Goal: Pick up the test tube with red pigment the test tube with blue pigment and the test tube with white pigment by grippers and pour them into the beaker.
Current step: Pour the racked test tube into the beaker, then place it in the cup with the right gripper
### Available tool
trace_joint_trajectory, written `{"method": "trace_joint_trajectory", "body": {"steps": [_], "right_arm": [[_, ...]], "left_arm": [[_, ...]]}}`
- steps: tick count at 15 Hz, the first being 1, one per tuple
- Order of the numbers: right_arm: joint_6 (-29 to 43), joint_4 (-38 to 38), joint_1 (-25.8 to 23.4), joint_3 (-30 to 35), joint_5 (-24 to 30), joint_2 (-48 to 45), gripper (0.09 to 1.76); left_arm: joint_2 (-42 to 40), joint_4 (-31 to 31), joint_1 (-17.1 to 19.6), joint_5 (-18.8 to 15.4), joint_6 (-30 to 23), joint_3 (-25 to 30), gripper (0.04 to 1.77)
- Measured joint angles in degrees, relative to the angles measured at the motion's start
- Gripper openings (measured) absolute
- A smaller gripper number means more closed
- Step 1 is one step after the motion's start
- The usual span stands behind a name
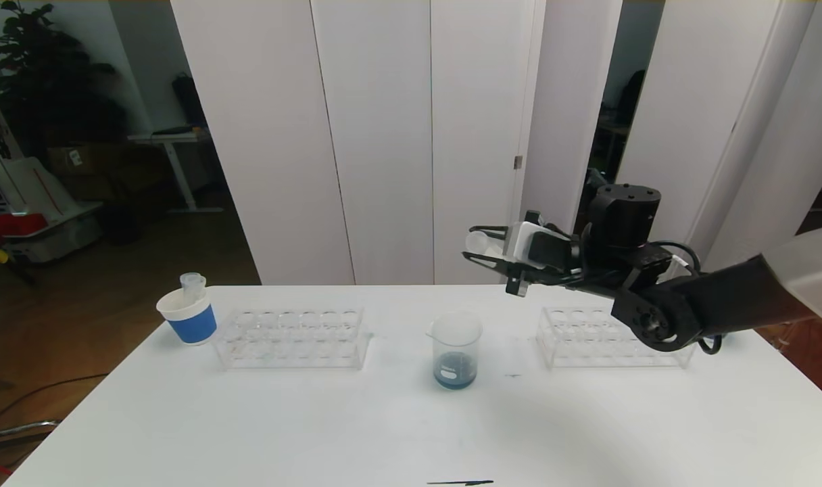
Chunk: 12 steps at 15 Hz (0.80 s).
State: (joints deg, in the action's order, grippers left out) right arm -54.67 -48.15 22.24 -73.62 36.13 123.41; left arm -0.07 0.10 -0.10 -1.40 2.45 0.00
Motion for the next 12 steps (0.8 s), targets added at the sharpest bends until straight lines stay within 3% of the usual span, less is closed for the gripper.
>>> {"method": "trace_joint_trajectory", "body": {"steps": [5,12], "right_arm": [[-12.7,0.2,-1.5,-6.6,3.9,3.9,0.58],[-22.6,-0.5,-1.0,-7.7,9.0,6.6,0.58]], "left_arm": [[0.0,0.0,0.0,0.0,0.0,0.0,1.75],[0.0,0.0,0.0,0.0,0.0,0.0,1.75]]}}
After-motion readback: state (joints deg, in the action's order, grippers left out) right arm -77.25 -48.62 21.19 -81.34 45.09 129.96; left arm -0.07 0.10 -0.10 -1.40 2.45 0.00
